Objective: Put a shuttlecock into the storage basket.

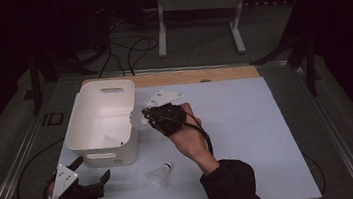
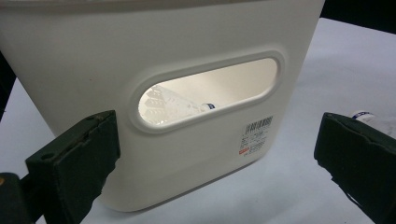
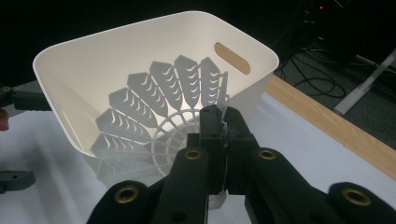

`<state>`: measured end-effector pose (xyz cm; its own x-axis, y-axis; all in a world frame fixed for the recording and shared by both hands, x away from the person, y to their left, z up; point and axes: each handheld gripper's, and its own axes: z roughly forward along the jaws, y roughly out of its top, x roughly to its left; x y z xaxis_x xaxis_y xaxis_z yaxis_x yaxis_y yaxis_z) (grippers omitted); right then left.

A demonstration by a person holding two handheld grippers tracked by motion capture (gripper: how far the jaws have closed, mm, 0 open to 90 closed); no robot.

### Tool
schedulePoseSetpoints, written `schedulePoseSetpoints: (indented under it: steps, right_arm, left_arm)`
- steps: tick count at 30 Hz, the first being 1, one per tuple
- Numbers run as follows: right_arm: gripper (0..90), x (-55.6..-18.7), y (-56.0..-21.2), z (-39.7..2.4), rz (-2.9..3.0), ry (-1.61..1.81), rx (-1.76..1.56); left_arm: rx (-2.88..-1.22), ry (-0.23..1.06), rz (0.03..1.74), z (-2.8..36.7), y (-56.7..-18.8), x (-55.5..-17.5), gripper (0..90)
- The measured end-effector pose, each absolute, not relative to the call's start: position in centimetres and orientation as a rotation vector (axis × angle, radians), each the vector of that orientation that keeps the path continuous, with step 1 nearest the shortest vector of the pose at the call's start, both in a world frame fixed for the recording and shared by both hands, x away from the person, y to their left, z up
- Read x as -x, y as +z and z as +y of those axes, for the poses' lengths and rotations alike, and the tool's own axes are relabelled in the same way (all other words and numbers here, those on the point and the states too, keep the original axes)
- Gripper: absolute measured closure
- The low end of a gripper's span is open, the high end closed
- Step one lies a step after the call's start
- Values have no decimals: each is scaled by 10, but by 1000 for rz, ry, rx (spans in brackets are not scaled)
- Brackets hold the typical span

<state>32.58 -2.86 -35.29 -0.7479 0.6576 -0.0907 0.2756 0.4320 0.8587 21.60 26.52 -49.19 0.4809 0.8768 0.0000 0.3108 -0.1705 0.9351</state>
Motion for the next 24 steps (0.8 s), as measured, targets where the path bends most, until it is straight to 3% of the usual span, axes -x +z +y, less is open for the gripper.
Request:
schedulePoseSetpoints:
  steps: [24]
  right_arm:
    - [885,-339,-354,-28,2281,1300,-762]
  left_arm:
    - [-1719,704,1019,265,-492,-216,11]
